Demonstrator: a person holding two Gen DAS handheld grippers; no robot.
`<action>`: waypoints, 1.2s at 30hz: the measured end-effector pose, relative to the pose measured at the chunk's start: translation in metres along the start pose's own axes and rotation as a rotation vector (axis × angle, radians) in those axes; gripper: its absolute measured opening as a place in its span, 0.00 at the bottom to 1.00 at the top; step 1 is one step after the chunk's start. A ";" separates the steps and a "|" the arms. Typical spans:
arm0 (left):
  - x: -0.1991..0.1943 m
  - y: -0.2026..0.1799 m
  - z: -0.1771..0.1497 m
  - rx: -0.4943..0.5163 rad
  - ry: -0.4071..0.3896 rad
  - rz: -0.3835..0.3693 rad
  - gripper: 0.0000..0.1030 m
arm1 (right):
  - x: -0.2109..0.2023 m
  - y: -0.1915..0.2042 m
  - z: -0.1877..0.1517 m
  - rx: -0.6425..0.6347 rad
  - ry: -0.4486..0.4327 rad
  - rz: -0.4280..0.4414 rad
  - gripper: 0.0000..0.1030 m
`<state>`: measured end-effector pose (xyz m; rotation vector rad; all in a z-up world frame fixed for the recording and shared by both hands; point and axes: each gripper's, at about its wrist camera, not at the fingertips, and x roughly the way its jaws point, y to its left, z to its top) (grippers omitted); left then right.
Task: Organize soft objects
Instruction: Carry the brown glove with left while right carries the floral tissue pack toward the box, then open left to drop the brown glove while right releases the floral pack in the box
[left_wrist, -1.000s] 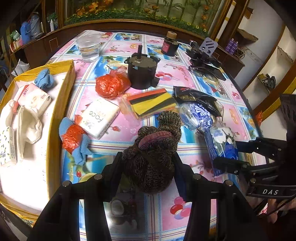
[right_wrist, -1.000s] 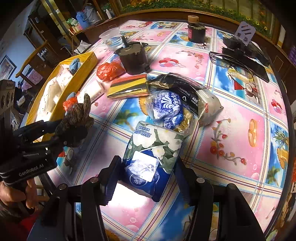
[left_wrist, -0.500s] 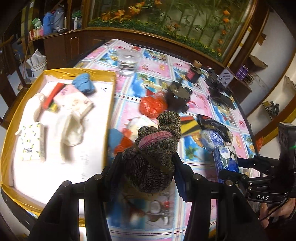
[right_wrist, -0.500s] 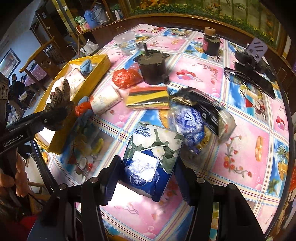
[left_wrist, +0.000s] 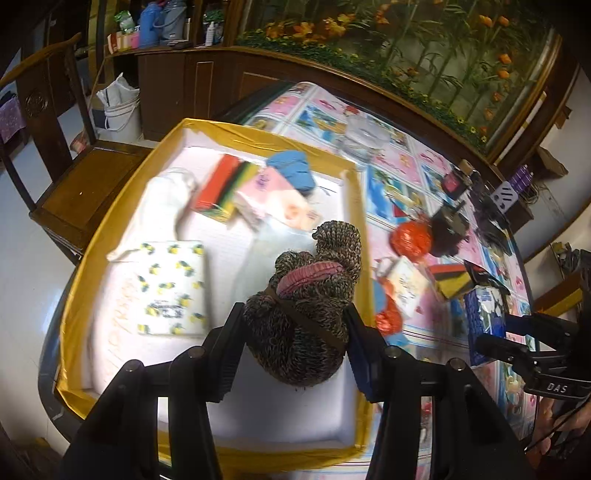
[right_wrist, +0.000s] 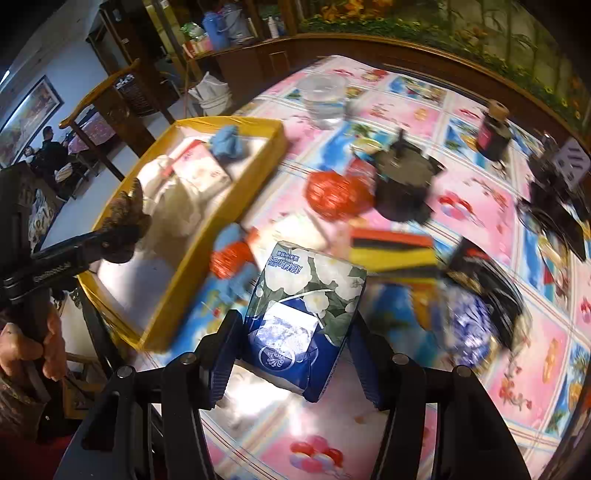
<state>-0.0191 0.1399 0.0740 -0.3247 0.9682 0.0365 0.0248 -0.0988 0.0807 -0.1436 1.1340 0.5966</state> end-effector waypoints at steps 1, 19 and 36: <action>0.001 0.006 0.002 -0.003 0.003 0.003 0.49 | 0.002 0.006 0.004 -0.009 -0.001 0.004 0.60; 0.036 0.042 0.029 0.005 0.040 0.003 0.48 | 0.080 0.112 0.071 -0.124 0.056 0.083 0.60; 0.032 0.052 0.033 -0.028 0.013 0.000 0.56 | 0.092 0.119 0.084 -0.148 0.040 0.077 0.65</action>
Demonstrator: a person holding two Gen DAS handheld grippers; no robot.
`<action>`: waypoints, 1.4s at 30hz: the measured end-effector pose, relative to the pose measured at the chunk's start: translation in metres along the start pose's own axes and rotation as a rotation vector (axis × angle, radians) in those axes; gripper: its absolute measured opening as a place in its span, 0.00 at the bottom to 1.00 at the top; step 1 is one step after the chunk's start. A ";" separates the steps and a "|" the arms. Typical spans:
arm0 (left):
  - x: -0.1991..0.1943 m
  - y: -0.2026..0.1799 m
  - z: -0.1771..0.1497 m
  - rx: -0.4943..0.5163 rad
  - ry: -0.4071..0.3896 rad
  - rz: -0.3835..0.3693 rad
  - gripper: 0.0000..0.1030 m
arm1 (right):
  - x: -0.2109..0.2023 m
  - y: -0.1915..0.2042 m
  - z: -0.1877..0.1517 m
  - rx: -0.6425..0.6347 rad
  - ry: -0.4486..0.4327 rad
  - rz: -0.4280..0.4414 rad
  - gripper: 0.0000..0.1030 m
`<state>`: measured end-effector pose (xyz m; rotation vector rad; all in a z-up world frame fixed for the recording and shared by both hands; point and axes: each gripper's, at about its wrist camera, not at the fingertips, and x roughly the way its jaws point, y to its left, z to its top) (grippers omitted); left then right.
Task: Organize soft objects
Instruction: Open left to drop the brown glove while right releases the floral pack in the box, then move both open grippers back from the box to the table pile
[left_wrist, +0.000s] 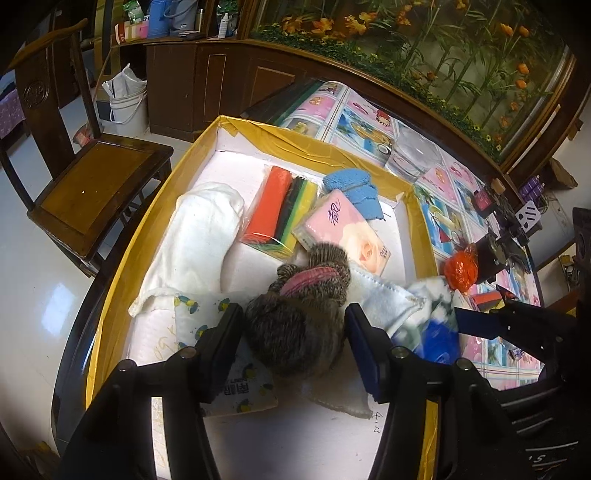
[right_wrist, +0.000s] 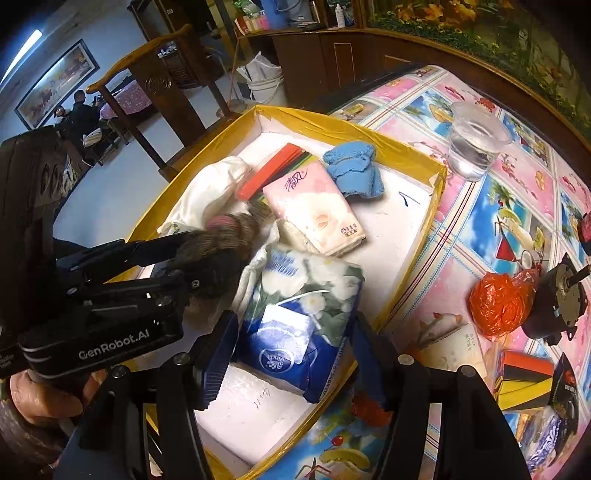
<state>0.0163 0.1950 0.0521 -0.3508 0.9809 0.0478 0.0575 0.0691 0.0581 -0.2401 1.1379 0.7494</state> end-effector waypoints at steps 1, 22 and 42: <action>-0.001 0.000 0.001 -0.004 0.000 0.000 0.58 | -0.002 0.000 0.000 -0.004 -0.005 -0.001 0.65; -0.024 -0.034 -0.017 -0.004 -0.028 0.001 0.64 | -0.083 -0.076 -0.048 0.237 -0.115 0.089 0.66; 0.012 -0.184 -0.039 0.268 0.093 -0.036 0.65 | -0.146 -0.188 -0.168 0.490 -0.130 0.016 0.66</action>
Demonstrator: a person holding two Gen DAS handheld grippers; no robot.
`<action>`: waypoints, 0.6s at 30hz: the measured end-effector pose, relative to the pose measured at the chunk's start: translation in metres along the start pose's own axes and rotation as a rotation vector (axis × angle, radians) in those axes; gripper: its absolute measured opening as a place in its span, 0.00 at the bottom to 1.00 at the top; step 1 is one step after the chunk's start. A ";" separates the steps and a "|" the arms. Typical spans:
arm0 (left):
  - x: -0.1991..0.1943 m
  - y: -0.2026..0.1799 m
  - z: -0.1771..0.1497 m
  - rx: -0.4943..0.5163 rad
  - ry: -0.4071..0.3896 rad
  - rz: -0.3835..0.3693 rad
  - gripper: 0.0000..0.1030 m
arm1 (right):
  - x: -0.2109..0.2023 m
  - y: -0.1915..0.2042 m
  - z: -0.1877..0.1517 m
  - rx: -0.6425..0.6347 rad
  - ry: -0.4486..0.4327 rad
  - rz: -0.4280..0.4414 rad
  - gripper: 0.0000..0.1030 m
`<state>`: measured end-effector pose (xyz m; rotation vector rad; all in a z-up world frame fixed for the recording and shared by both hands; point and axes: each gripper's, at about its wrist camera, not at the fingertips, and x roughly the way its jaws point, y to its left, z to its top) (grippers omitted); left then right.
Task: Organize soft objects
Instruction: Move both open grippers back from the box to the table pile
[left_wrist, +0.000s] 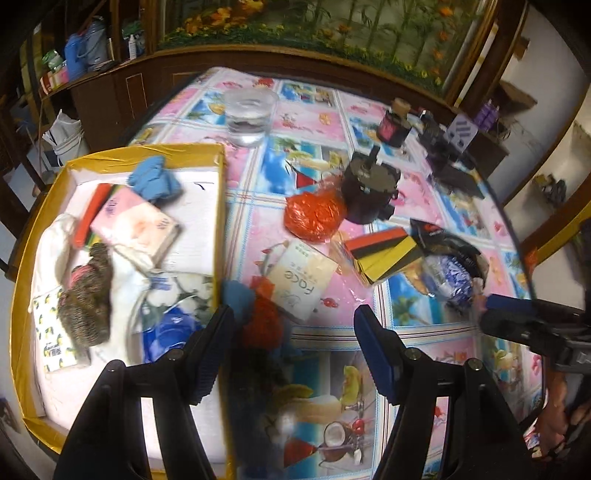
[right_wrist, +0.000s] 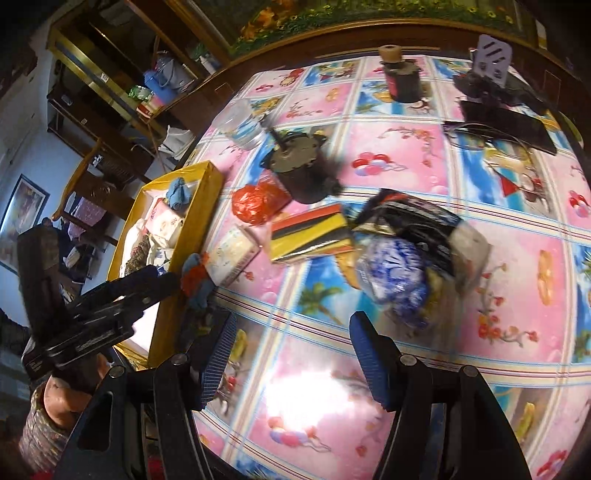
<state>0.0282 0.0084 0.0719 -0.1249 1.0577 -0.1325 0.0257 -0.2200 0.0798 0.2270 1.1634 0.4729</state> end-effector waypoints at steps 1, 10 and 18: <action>0.008 -0.005 0.004 0.006 0.021 -0.011 0.65 | -0.004 -0.004 -0.002 0.004 -0.002 -0.003 0.66; 0.070 -0.011 0.035 -0.011 0.107 0.064 0.64 | -0.037 -0.037 -0.019 0.028 -0.025 -0.040 0.66; 0.055 -0.039 0.005 -0.028 0.234 -0.296 0.67 | -0.056 -0.059 -0.029 0.067 -0.044 -0.054 0.66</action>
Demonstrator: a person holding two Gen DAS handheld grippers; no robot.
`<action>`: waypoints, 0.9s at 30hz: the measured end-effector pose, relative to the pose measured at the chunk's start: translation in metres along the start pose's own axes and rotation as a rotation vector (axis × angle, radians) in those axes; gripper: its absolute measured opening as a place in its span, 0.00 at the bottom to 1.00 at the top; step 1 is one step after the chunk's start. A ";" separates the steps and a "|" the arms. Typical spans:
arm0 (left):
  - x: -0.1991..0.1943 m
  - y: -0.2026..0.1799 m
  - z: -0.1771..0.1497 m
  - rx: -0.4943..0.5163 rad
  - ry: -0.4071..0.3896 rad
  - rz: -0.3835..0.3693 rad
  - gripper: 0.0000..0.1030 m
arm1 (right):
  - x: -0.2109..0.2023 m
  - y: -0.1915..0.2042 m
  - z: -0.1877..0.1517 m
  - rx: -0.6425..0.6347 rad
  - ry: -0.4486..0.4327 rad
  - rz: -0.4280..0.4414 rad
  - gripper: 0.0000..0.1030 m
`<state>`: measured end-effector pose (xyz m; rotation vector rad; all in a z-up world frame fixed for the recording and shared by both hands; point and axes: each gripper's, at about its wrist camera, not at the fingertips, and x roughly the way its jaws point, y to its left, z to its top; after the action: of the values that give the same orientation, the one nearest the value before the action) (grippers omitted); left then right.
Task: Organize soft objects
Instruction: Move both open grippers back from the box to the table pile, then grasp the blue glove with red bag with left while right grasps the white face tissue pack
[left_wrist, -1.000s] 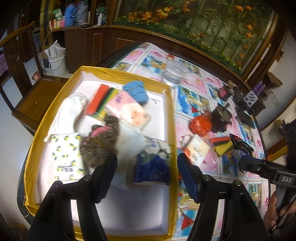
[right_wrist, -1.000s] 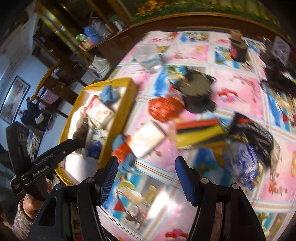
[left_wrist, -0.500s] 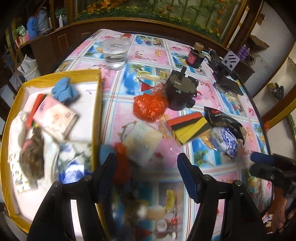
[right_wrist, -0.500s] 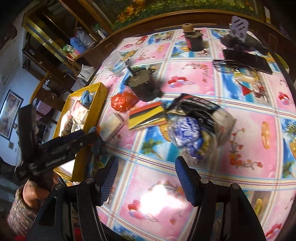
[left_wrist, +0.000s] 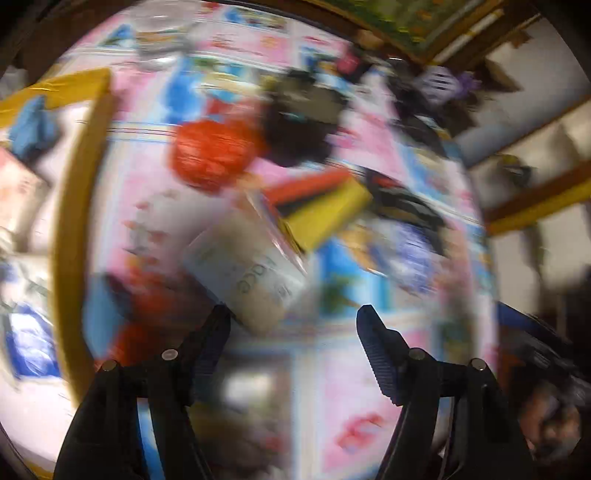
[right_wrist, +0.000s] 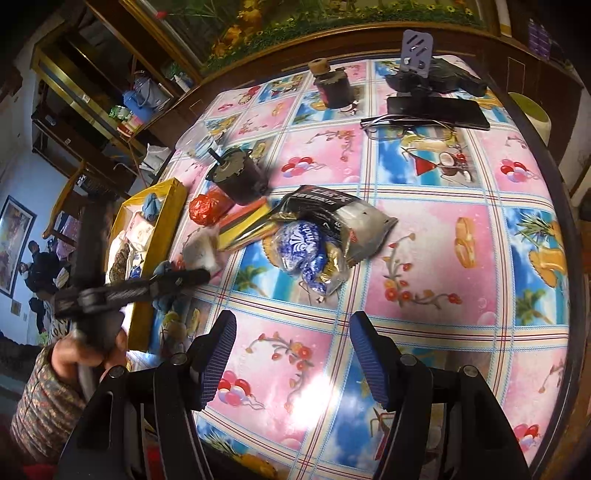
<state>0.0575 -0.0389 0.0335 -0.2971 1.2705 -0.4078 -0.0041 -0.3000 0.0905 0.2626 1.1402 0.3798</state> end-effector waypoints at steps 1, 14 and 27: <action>-0.008 -0.005 -0.001 0.034 -0.017 0.020 0.67 | -0.001 -0.001 0.000 0.000 -0.003 0.001 0.66; -0.007 0.044 0.034 -0.047 0.033 0.314 0.72 | 0.003 0.008 -0.001 -0.030 0.000 0.028 0.66; -0.053 0.015 -0.045 -0.114 -0.049 0.103 0.74 | 0.010 0.011 0.009 -0.034 0.006 0.048 0.67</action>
<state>0.0035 -0.0006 0.0603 -0.3349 1.2575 -0.2396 0.0057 -0.2858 0.0901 0.2592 1.1342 0.4426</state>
